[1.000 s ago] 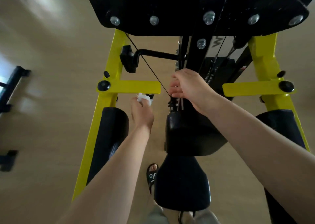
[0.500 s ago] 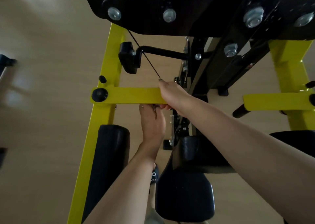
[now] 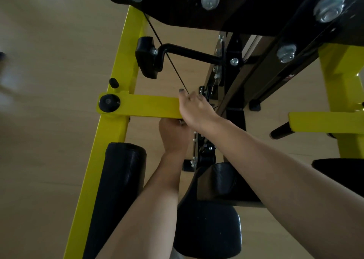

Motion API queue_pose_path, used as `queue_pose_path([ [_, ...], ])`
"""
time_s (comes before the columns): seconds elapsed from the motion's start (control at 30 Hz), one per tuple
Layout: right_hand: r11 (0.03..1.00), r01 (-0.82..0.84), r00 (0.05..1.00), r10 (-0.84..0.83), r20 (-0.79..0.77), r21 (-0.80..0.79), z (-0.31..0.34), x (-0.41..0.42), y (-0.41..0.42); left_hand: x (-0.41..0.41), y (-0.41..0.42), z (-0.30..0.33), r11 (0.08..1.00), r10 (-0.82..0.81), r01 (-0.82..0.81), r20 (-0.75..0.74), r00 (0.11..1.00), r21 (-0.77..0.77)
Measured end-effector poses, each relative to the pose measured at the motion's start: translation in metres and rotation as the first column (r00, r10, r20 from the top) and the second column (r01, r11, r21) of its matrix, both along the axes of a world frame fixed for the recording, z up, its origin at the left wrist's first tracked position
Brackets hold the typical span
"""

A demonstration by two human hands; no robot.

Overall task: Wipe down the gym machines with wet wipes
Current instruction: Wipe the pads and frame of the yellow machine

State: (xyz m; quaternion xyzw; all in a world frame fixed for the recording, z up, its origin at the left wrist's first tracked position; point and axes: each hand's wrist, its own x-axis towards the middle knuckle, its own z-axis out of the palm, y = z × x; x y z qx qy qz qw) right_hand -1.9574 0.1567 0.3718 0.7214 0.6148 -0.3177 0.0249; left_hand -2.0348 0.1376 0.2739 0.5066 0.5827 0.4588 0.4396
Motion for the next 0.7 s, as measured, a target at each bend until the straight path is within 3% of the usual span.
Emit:
queue_pose_path([
  [0.1, 0.999, -0.038, 0.997, 0.036, 0.069, 0.025, -0.005, -0.001, 0.002, 0.0, 0.0, -0.012, 0.999, 0.031, -0.031, -0.039, 0.999, -0.006],
  [0.23, 0.997, -0.064, 0.993, 0.059, 0.104, 0.047, -0.009, 0.001, 0.005, -0.007, -0.002, -0.043, 0.997, 0.071, -0.076, -0.241, 0.968, -0.009],
  [0.37, 0.995, -0.071, 0.991, 0.063, 0.115, 0.073, -0.008, 0.004, 0.006, -0.006, -0.01, -0.054, 0.988, 0.068, -0.101, -0.261, 0.963, -0.118],
  [0.47, 0.991, -0.109, 0.983, 0.095, 0.159, 0.082, -0.008, 0.003, 0.006, -0.004, -0.032, -0.045, 0.976, 0.024, -0.063, -0.187, 0.982, -0.207],
  [0.6, 0.989, -0.118, 0.98, 0.103, 0.172, 0.083, -0.007, 0.002, 0.005, 0.0, -0.048, -0.016, 0.997, 0.014, -0.003, 0.129, 0.992, -0.081],
  [0.7, 0.988, -0.133, 0.979, 0.117, 0.168, 0.085, -0.009, 0.002, 0.006, -0.005, -0.044, 0.005, 0.997, 0.023, -0.035, 0.169, 0.985, 0.071],
])
